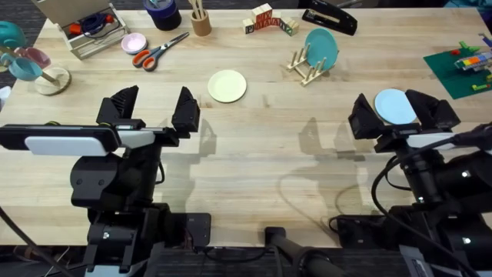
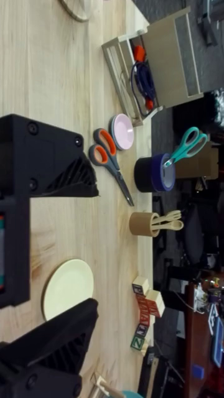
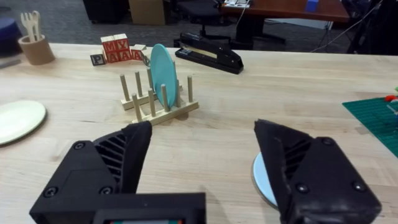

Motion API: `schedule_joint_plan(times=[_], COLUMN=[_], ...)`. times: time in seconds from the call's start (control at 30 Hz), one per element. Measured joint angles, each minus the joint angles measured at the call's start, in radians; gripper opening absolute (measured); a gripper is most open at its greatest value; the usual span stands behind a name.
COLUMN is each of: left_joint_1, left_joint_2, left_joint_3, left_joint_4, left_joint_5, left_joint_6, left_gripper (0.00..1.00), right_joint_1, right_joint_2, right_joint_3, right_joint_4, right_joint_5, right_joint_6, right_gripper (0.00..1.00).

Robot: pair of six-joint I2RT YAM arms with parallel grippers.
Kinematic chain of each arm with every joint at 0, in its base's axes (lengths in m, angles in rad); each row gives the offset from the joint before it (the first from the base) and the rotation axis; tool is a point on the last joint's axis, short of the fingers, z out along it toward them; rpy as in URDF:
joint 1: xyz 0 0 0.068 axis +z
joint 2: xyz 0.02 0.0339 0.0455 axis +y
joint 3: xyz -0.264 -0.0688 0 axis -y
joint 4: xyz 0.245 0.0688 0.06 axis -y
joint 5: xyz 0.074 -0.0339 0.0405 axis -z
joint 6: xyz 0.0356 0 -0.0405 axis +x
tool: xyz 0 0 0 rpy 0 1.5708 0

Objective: Pick up the plates from the table one by one and place each into a slot on the dish rack.

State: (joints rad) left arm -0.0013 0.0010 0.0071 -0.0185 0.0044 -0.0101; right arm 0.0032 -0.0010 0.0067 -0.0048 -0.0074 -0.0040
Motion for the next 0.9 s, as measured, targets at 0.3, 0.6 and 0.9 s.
schedule_joint_plan(times=[0.3,0.6,0.9], left_joint_1=[-0.001,-0.001,-0.001], left_joint_2=[0.0,0.0,0.06], left_joint_3=[0.0,0.054,0.333], left_joint_4=[0.0,-0.101,-0.269], left_joint_5=[0.0,0.003,0.003], left_joint_6=[0.0,-0.01,-0.025], left_gripper=[0.993,0.993,0.994], right_joint_1=[0.0,0.0,0.0], right_joint_2=[0.0,0.001,0.09], right_joint_3=[0.0,0.022,0.293], right_joint_4=[0.001,-0.012,-0.11], right_joint_5=[0.0,0.0,0.0], right_joint_6=[0.0,0.0,0.0], right_gripper=[0.996,0.995,0.996])
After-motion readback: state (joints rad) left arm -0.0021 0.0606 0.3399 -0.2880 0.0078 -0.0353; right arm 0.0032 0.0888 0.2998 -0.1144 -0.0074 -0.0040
